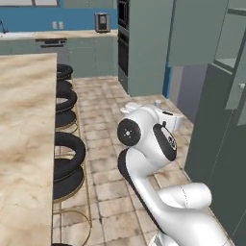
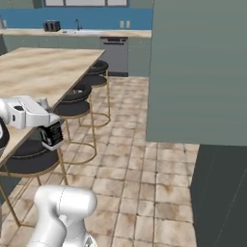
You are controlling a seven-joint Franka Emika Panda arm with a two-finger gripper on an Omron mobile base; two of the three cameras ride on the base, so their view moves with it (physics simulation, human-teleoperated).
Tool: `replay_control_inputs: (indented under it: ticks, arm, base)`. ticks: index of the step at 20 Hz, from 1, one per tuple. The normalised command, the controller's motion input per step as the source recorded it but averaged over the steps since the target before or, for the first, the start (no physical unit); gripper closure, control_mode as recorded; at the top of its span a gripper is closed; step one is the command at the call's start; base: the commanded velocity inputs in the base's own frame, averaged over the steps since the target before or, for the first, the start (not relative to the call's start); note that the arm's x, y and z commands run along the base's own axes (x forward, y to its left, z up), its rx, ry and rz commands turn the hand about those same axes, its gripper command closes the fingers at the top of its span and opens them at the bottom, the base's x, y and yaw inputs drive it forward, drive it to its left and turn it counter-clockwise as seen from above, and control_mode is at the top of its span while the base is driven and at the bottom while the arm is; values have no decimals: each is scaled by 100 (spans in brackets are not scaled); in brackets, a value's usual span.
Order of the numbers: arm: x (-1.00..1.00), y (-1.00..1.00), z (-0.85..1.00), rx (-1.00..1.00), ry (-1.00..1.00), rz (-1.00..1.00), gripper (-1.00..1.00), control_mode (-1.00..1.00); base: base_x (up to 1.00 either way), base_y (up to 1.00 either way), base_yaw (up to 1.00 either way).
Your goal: Sort all alcoholic drinks to one cabinet, and non-alcoholic drinks to the other.
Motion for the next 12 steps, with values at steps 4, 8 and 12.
replay_control_inputs:
  ticks: [4,8,12]
  arm:
    - [0,0,0,0,0,0,100,100]
    - [0,0,0,0,0,0,100,100]
    - [0,0,0,0,0,0,100,100]
  base:
    - [30,0,-21]
    - [18,0,-26]
    - [18,0,-28]
